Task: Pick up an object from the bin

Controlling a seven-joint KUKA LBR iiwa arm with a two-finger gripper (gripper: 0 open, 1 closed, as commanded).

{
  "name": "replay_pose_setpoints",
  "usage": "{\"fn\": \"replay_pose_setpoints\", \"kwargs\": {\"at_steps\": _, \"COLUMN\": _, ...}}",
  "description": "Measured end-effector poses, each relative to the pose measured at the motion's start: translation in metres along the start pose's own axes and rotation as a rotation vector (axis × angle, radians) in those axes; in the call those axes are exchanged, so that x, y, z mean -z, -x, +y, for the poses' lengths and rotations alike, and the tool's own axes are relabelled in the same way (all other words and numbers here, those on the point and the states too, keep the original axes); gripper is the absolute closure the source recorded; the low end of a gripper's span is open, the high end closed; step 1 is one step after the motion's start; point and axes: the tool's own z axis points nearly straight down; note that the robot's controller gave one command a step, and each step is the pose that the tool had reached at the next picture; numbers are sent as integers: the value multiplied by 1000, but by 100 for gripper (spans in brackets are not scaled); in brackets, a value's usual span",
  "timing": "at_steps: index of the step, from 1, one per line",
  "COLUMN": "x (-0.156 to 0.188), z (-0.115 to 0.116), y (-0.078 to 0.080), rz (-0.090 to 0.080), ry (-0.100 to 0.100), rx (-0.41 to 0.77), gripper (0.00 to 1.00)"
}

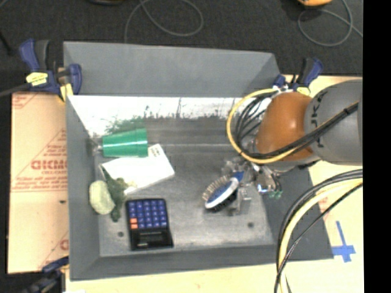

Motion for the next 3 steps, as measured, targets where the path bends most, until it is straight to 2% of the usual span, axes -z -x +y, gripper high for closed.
{"fn": "replay_pose_setpoints", "kwargs": {"at_steps": 1, "x": -2, "z": 3, "y": -2, "rz": 4, "ry": 2, "rx": -1, "gripper": 100}}
{"fn": "replay_pose_setpoints", "kwargs": {"at_steps": 3, "x": 1, "z": 3, "y": -3, "rz": 6, "ry": 3, "rx": 0, "gripper": 100}}
